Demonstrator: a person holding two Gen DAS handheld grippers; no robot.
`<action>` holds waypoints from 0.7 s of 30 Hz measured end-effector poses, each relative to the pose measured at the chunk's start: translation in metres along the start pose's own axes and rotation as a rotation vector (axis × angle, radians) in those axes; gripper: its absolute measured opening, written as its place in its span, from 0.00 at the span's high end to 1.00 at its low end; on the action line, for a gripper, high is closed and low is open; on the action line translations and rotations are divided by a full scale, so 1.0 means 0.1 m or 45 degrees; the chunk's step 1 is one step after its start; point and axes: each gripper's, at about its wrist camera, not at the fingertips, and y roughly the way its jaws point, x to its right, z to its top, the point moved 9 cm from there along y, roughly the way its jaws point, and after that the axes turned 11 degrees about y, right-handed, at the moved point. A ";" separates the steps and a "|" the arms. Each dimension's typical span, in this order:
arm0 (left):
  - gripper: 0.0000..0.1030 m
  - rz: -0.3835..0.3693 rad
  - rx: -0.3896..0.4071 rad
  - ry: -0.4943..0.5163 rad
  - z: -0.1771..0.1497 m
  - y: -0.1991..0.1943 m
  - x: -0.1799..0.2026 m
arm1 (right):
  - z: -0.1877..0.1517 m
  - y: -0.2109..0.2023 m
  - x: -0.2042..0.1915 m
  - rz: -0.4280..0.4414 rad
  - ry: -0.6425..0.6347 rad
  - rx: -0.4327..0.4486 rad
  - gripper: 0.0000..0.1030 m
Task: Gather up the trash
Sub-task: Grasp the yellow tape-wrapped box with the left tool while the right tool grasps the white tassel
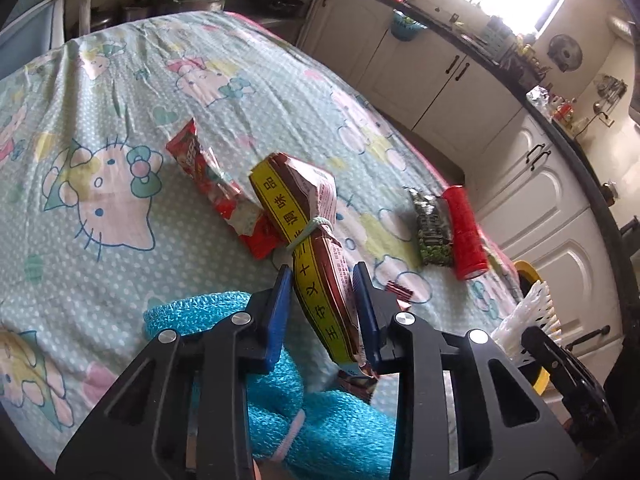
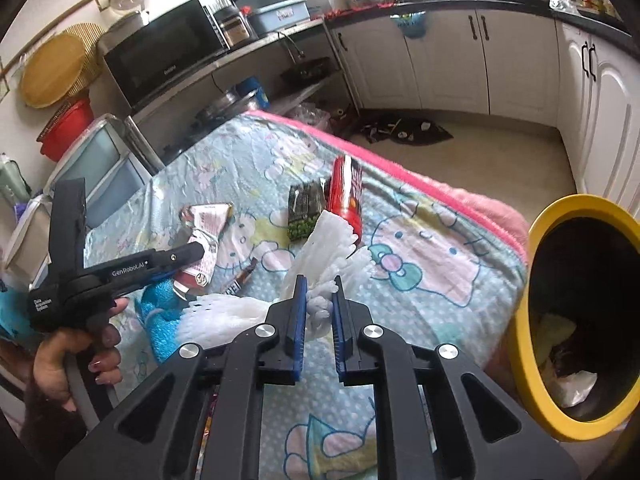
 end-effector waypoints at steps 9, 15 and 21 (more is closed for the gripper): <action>0.77 -0.036 0.095 0.063 0.11 -0.28 0.19 | 0.11 -0.30 -0.02 0.012 -0.020 0.093 0.90; 0.77 -0.079 0.185 0.124 0.23 -0.55 0.44 | 0.20 -0.52 -0.05 0.027 -0.027 0.155 0.90; 0.77 -0.122 0.250 0.183 0.34 -0.76 0.71 | 0.30 -0.77 -0.05 0.035 -0.035 0.225 0.90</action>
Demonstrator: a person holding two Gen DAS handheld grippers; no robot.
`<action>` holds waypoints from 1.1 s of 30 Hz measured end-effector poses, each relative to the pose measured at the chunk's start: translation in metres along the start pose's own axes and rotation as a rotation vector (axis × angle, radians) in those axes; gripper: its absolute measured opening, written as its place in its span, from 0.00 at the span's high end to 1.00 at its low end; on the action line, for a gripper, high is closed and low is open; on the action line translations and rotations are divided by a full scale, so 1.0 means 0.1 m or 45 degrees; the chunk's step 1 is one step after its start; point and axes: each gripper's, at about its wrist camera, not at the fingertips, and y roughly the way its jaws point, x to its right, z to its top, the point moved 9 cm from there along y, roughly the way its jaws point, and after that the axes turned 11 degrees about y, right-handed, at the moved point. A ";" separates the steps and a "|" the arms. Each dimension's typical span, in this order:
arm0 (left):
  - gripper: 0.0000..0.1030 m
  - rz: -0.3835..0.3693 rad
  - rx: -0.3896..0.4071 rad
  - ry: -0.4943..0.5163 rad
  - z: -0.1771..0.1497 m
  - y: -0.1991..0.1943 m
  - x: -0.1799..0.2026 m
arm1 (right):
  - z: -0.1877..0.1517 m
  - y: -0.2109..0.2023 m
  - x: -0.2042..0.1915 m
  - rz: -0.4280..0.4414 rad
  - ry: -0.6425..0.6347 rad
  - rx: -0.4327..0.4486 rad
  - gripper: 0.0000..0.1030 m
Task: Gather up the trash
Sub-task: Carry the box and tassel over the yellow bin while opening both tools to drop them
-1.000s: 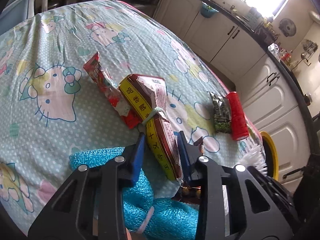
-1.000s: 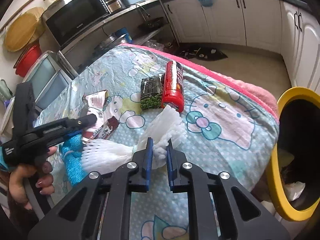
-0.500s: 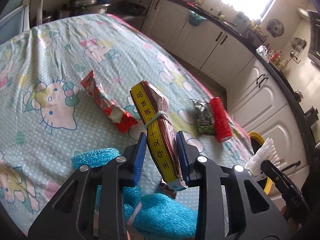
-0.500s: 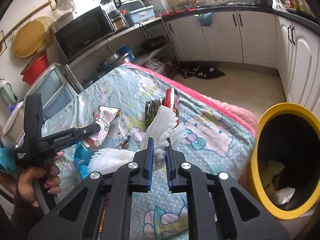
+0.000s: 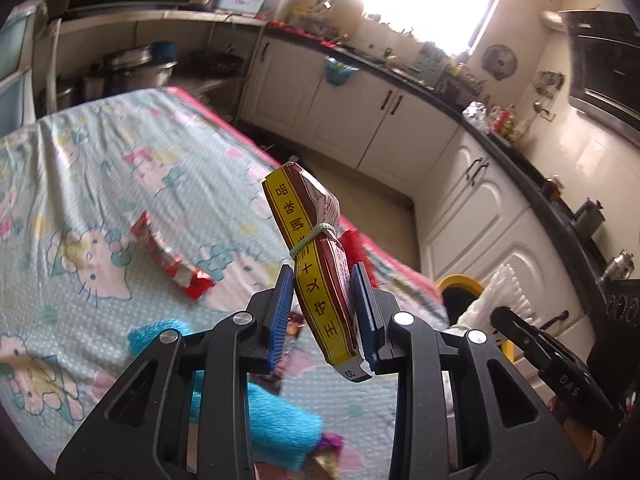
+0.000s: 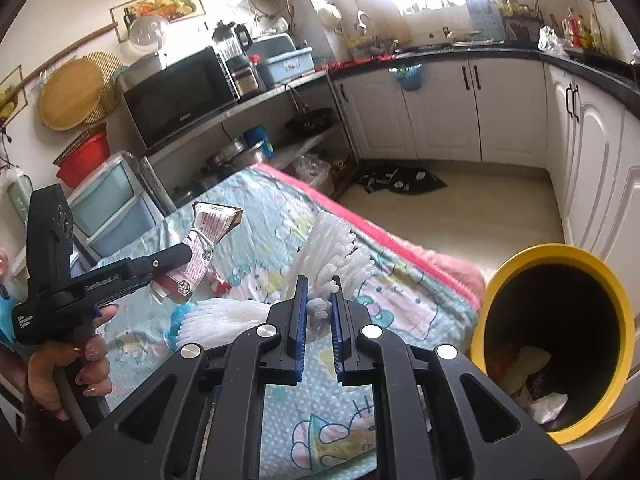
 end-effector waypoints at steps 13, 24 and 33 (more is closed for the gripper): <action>0.77 -0.100 0.084 0.124 0.31 -0.11 0.61 | 0.34 -0.50 0.26 -0.044 0.033 0.166 0.90; 0.77 -0.172 0.099 0.218 0.45 -0.08 1.09 | 0.52 -0.95 0.66 -0.118 0.101 0.287 0.90; 0.77 -0.230 0.106 0.289 0.52 -0.03 1.48 | 0.61 -1.26 0.95 -0.209 0.141 0.378 0.90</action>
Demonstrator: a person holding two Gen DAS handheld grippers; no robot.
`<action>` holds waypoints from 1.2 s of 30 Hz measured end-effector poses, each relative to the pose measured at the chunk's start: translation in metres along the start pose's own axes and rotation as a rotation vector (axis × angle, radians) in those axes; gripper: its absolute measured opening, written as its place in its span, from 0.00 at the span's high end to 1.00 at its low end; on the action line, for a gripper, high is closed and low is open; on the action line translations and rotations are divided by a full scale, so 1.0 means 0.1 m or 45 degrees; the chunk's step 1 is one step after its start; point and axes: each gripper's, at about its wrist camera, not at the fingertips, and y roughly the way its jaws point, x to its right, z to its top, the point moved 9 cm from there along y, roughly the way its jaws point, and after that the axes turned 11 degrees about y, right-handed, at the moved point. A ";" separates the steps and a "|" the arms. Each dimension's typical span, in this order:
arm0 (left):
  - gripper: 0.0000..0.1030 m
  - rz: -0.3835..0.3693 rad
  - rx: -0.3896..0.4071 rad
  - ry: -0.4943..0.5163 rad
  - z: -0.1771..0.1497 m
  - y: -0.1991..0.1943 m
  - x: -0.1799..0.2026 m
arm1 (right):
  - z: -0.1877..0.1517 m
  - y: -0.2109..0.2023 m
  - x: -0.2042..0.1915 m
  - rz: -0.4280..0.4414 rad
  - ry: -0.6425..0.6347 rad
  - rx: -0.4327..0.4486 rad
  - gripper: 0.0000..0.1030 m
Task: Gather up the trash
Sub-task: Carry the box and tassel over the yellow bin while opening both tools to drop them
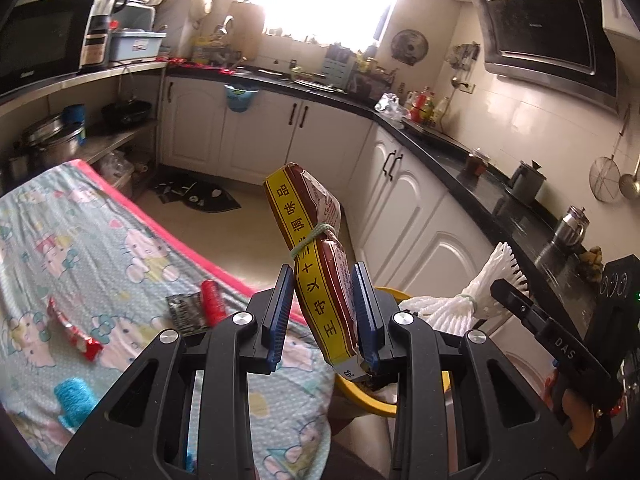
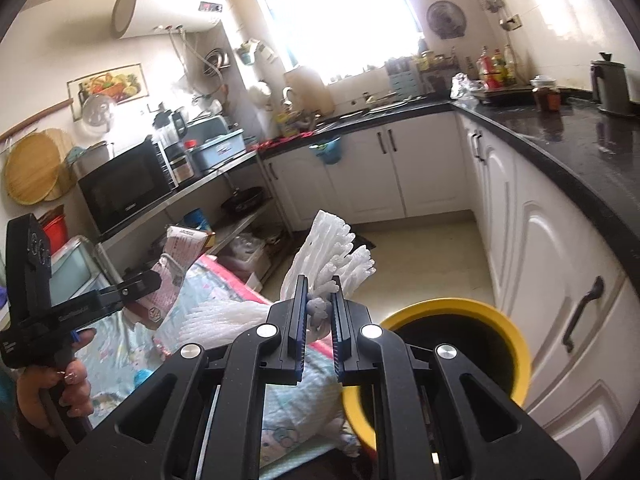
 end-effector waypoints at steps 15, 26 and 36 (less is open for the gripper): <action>0.77 -0.117 -0.044 0.082 0.02 0.39 0.58 | 0.15 -0.16 0.53 -0.159 0.045 0.089 0.90; 0.77 -0.185 -0.157 0.125 -0.17 0.91 0.99 | 0.03 -0.03 0.97 -0.301 0.054 0.058 0.90; 0.77 -0.201 -0.245 0.140 -0.39 1.31 1.17 | -0.15 0.18 1.32 -0.382 0.077 -0.020 0.90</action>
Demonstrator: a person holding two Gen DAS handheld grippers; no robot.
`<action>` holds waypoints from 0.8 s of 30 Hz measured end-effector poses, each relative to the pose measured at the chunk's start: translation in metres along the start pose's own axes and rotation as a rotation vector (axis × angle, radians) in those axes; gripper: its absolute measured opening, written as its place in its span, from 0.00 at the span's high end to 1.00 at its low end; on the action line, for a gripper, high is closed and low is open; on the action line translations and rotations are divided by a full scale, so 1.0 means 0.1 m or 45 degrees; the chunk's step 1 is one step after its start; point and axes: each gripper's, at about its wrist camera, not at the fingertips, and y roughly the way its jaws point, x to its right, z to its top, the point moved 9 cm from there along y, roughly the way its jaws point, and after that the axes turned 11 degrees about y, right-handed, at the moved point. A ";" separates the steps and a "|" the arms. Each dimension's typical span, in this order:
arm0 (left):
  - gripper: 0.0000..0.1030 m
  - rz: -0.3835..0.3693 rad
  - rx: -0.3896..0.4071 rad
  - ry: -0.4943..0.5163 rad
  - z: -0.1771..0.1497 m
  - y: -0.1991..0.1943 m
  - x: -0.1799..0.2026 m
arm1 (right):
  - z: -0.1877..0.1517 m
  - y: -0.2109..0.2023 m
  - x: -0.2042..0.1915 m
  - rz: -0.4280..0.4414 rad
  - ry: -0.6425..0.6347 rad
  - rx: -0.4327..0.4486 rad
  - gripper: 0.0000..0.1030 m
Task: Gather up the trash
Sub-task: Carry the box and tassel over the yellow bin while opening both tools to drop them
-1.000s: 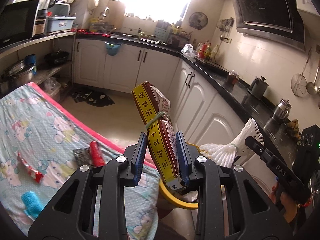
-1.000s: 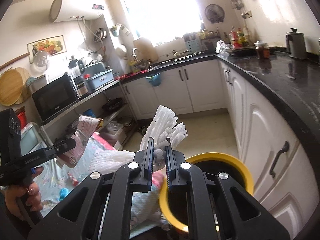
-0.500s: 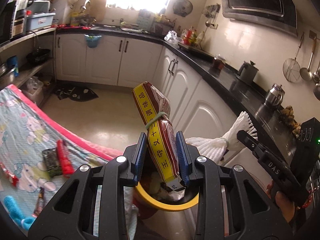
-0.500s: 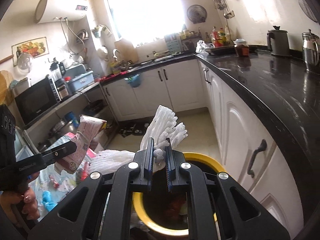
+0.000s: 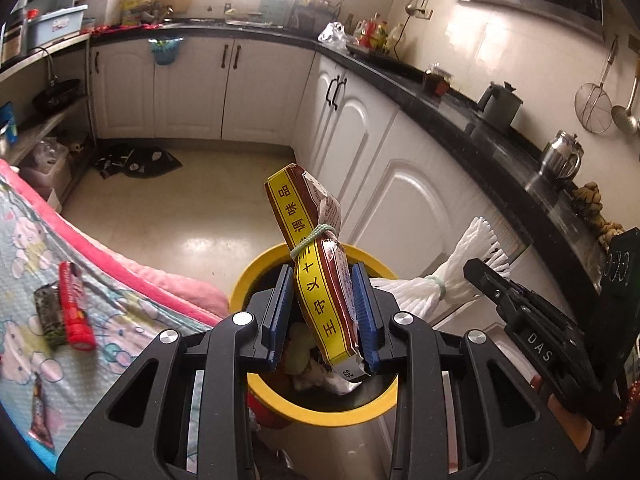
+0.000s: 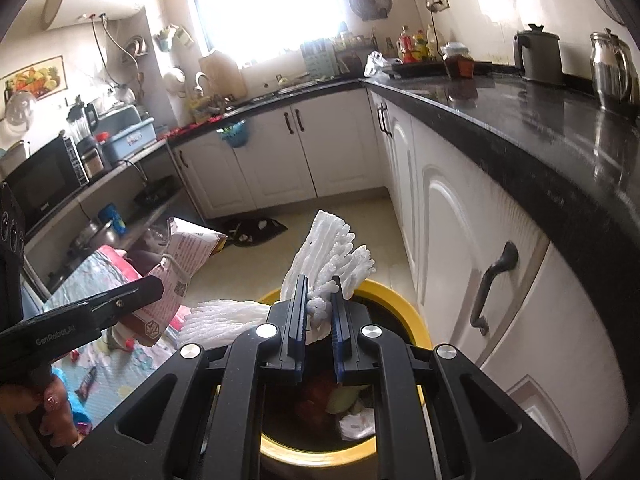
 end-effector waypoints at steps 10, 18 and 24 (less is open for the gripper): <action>0.77 -0.002 -0.060 -0.003 -0.12 0.30 -0.01 | -0.20 0.26 0.10 -0.043 -0.006 -0.078 0.90; 0.77 -0.021 -0.124 -0.023 -0.25 0.53 -0.03 | -0.35 0.48 0.18 -0.067 0.010 -0.153 0.89; 0.76 -0.049 -0.154 -0.047 -0.34 0.65 -0.06 | -0.41 0.55 0.22 -0.087 0.028 -0.174 0.74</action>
